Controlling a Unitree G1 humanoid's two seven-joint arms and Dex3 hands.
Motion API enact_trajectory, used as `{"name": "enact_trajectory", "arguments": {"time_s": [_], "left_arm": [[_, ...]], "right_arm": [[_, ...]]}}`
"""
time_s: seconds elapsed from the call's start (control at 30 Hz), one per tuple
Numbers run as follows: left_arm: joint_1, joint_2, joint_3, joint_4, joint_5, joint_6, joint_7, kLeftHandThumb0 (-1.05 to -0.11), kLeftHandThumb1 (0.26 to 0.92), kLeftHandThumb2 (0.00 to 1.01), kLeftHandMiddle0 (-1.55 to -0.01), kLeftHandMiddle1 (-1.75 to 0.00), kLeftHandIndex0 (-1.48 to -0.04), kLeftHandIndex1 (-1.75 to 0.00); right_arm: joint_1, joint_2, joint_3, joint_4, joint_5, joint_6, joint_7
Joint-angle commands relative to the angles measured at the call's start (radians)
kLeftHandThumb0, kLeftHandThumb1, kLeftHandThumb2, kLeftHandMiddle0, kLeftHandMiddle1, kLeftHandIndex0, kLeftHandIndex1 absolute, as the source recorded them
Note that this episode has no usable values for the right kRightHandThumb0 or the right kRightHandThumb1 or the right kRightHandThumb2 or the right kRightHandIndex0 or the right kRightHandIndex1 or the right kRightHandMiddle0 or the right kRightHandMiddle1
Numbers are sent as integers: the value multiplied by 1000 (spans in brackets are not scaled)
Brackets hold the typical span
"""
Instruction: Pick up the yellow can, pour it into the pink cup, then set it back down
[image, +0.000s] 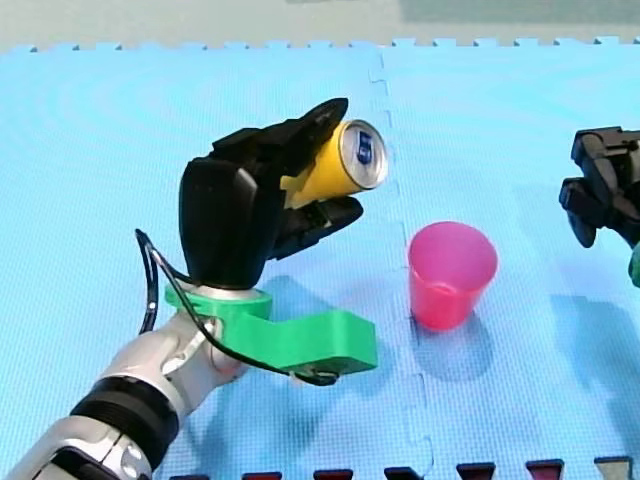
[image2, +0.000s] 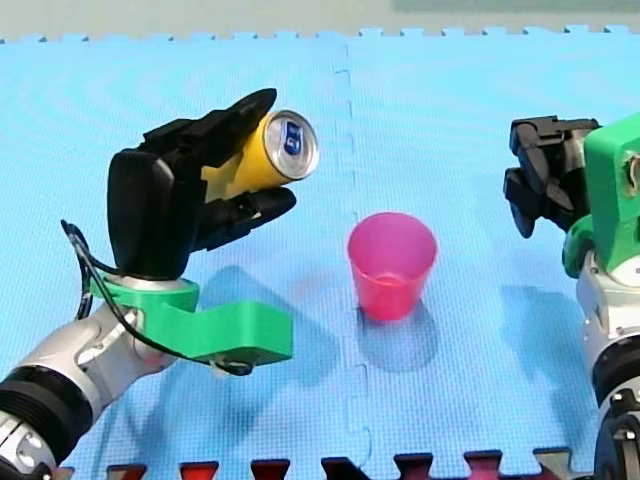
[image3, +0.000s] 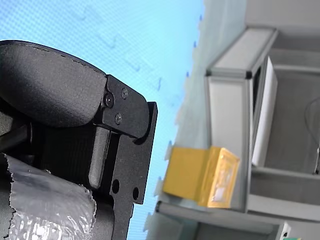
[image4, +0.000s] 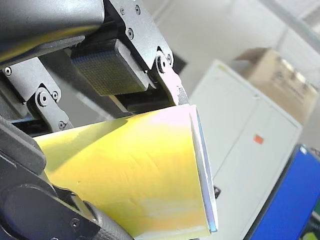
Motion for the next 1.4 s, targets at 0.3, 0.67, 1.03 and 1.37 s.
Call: {"name": "enact_trajectory", "arguments": {"time_s": [0.3,0.67,1.03,1.37], "left_arm": [[85,-71,96,18,-166,-111,-157,-381,784,1,-1307,-67,-1209,-1],[158,-123,227,22,-365,-220,-422,-372,804,5,-1284,-30,-1183,0],[193,-175,342,26,-502,-277,-619,-368,812,2,-1287,-18,-1171,0],[194,-206,422,27,-576,-306,-732,-361,810,0,-1292,-13,-1169,0]], "right_arm": [[5,-14,-1,-3,3,1,4],[8,-20,-3,-3,7,10,10],[8,-28,-9,-3,14,18,21],[6,-34,-13,-2,16,21,24]]}}
